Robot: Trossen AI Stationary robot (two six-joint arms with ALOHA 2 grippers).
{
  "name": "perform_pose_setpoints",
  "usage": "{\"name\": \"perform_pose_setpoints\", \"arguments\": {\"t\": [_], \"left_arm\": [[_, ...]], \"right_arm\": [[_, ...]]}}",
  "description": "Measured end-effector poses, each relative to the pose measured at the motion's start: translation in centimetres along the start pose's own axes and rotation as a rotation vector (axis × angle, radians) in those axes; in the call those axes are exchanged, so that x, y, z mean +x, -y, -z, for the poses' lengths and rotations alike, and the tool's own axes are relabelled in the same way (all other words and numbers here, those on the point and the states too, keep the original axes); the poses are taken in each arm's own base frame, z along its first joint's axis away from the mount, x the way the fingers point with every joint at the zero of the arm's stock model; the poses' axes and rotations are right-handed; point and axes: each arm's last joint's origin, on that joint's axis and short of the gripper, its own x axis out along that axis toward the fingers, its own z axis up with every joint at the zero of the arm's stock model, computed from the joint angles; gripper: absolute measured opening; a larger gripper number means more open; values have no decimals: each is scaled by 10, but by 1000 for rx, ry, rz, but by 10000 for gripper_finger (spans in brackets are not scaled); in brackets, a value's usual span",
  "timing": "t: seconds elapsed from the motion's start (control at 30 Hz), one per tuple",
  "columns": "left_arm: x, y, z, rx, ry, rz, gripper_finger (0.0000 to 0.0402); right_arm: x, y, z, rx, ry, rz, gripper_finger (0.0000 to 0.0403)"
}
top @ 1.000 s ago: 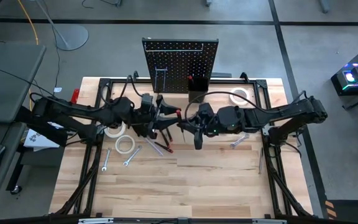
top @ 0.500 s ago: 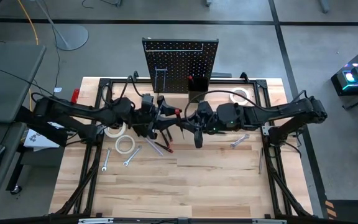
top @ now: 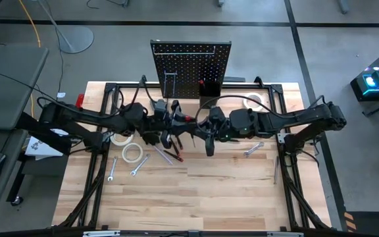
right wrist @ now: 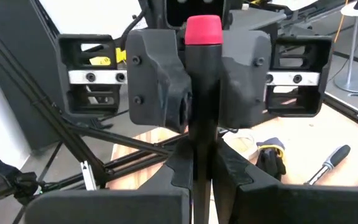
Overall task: Hang tools onto peg board
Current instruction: Put the nut driver into the black bin on the pegboard
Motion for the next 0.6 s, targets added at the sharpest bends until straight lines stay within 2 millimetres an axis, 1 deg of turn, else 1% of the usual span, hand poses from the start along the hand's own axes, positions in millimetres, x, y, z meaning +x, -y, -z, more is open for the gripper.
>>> {"name": "perform_pose_setpoints", "arguments": {"t": [0.07, 0.13, 0.17, 0.23, 0.33, 0.47, 0.53, 0.6], "left_arm": [[-1, 0, -1, 6, -13, -4, 39], [-2, 1, -1, 10, -21, -4, 37], [-2, 0, -2, 11, -21, -3, 37], [-3, -1, -3, 16, -24, -6, 37], [-5, -3, -6, 18, -32, -25, 37], [-10, -9, -8, 26, -93, -70, 37], [-15, -10, -14, 55, -100, -86, 37], [-19, -11, -22, 86, -87, -97, 37]], "right_arm": [[0, -2, 1, 1, -5, -3, 14], [-1, -4, 2, -3, -8, -9, 17], [-1, -4, 3, -6, -13, -9, 26], [-1, -5, 4, -11, -13, 1, 52], [-4, -5, 2, -8, 3, 31, 104], [-19, -6, -9, -40, -5, 80, 167], [-29, -7, -16, -57, -27, 92, 187], [-37, -7, -20, -69, -60, 114, 196]]}}
